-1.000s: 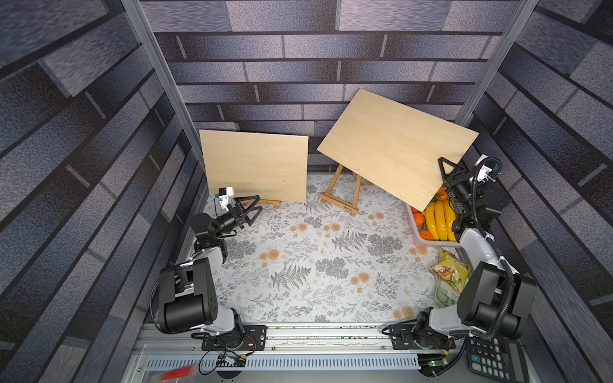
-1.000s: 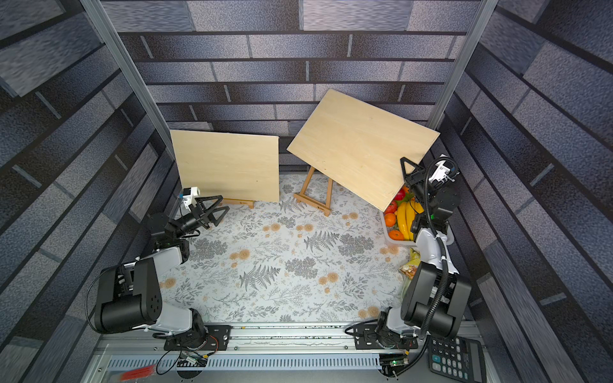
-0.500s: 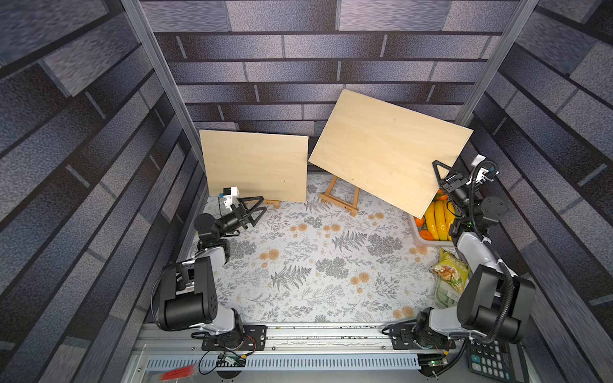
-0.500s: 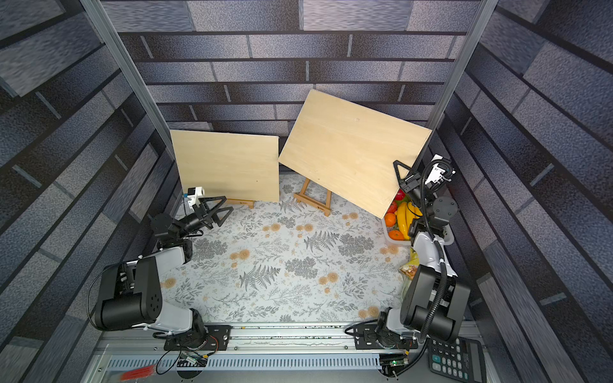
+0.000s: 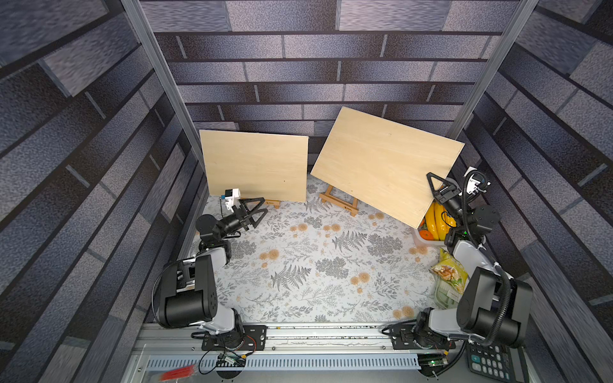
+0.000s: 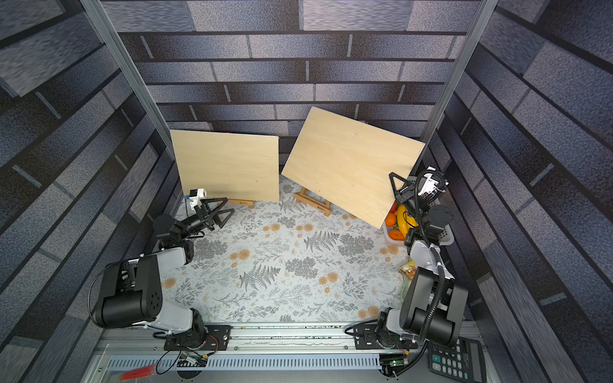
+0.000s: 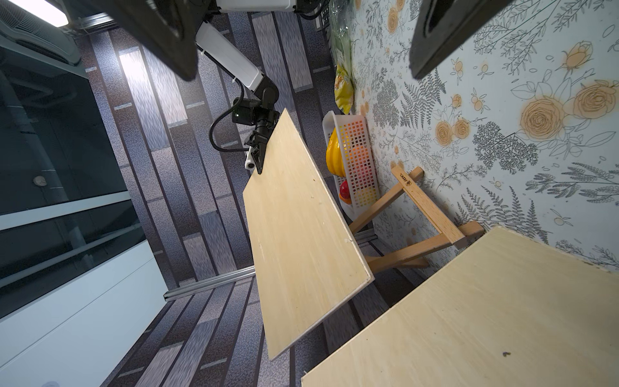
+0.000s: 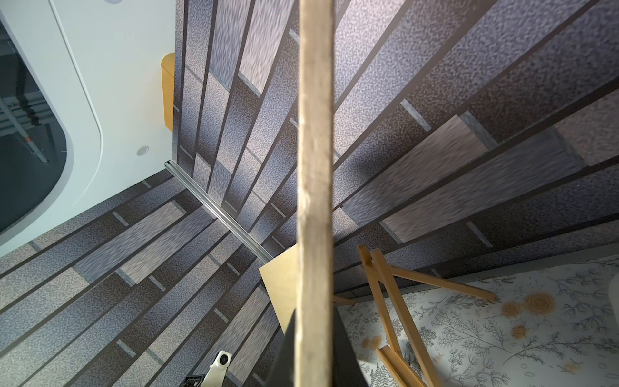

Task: Assemble the easel
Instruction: Place the drawing board on the easel.

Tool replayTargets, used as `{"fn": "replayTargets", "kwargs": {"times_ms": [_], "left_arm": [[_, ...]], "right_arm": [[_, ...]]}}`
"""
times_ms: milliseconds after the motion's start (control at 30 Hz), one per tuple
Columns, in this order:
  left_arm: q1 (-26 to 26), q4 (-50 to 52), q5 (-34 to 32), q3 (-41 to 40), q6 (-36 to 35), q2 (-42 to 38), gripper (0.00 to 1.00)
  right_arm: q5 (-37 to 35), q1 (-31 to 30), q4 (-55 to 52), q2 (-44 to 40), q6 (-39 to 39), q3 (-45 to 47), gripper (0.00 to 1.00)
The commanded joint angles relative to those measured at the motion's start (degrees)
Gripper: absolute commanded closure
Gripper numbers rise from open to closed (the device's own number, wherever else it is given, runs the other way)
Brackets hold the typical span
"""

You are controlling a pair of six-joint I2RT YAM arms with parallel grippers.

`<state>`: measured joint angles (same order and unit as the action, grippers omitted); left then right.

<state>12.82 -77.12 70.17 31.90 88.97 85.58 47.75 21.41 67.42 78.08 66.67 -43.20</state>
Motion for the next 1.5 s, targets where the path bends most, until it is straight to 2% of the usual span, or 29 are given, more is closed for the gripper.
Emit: {"fn": "replayTargets", "kwargs": {"times_ms": [0, 267, 767, 1067, 1467], "left_arm": [[-0.36, -2.41, -0.39, -0.61, 0.53, 0.69, 0.00], [-1.21, -2.99, -0.21, -0.35, 0.41, 2.21, 0.00], [-3.09, -3.04, 0.31, -0.13, -0.01, 4.51, 0.00], [-3.59, -3.11, 0.82, -0.08, -0.19, 6.09, 0.00], [-3.68, -2.59, 1.07, -0.30, -0.43, 6.58, 0.00]], "right_arm": [[-5.35, 0.19, 11.72, -4.68, -0.29, -1.08, 1.00], [-4.08, -0.43, 11.75, -5.60, -6.43, 2.69, 1.00], [-5.10, -6.32, 11.77, -2.38, -18.06, 5.52, 1.00], [-7.75, -7.55, 11.77, 0.18, -21.47, 5.46, 1.00], [-9.70, -9.05, 11.77, 2.48, -21.62, 0.71, 1.00]]}}
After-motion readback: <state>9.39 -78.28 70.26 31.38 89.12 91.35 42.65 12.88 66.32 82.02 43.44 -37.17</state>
